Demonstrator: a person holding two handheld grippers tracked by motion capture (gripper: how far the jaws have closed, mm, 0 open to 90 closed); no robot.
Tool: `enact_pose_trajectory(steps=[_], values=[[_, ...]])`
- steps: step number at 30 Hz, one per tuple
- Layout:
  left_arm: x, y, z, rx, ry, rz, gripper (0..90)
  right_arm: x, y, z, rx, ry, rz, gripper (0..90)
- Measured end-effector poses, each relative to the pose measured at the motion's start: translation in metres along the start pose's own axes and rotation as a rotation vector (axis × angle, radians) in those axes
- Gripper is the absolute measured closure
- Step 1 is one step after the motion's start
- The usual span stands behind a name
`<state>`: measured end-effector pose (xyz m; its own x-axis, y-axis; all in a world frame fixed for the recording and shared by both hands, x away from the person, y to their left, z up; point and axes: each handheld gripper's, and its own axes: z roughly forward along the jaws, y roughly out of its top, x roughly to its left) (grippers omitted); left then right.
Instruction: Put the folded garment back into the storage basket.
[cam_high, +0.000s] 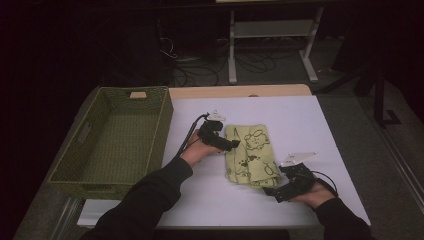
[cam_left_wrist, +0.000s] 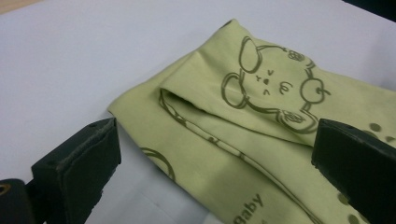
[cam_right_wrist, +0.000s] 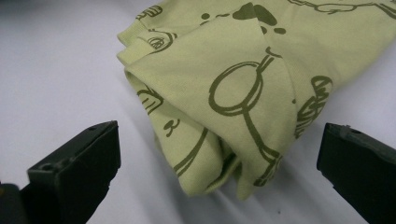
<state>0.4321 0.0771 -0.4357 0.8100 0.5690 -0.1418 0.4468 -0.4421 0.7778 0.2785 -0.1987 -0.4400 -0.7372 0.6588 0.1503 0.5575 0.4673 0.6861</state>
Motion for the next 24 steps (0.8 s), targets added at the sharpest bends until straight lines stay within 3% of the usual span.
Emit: enact_pose_trajectory(steps=[11, 15, 24], values=[[0.013, 0.008, 0.009, 0.005, 0.031, -0.003, 6.6, 0.000, 0.000, -0.001, -0.005, 0.002, -0.002, 0.0], [0.017, 0.010, 0.012, 0.008, 0.040, -0.001, 13.9, 0.001, 0.000, -0.001, -0.006, 0.003, -0.003, 0.0], [0.026, 0.014, 0.017, 0.016, 0.070, -0.023, 19.2, 0.001, 0.000, -0.001, -0.003, 0.003, -0.003, 0.0]])
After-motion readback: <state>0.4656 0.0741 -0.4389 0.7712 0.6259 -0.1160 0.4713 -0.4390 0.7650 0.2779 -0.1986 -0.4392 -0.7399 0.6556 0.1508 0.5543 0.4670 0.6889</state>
